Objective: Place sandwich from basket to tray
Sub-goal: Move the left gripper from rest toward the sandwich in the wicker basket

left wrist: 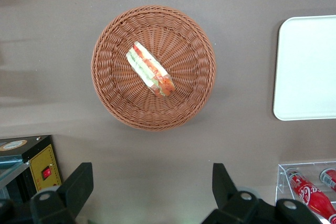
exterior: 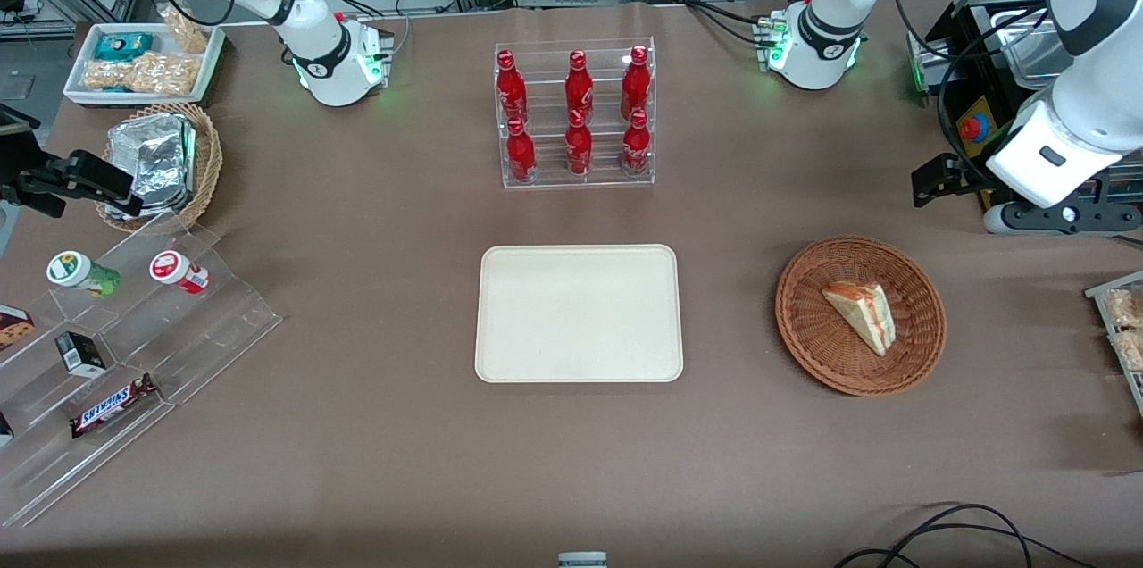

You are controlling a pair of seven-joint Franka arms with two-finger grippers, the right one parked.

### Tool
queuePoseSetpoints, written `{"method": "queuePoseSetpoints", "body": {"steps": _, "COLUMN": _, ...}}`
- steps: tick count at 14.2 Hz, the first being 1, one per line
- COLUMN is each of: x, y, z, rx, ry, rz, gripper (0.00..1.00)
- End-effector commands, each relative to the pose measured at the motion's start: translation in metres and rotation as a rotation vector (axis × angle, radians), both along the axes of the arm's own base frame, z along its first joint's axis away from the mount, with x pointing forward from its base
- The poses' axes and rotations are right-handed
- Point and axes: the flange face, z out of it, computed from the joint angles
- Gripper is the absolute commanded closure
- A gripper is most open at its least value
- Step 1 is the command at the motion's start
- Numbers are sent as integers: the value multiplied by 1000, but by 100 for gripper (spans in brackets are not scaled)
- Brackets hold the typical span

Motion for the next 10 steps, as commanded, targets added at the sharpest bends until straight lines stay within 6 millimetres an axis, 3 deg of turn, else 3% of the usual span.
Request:
{"method": "queuePoseSetpoints", "body": {"steps": 1, "x": 4, "y": 1, "z": 1, "rx": 5, "ry": -8, "rz": 5, "gripper": 0}}
{"method": "queuePoseSetpoints", "body": {"steps": 8, "x": 5, "y": 0, "z": -5, "rx": 15, "ry": 10, "rz": 11, "gripper": 0}}
{"method": "queuePoseSetpoints", "body": {"steps": 10, "x": 6, "y": 1, "z": -15, "rx": 17, "ry": 40, "rz": 14, "gripper": 0}}
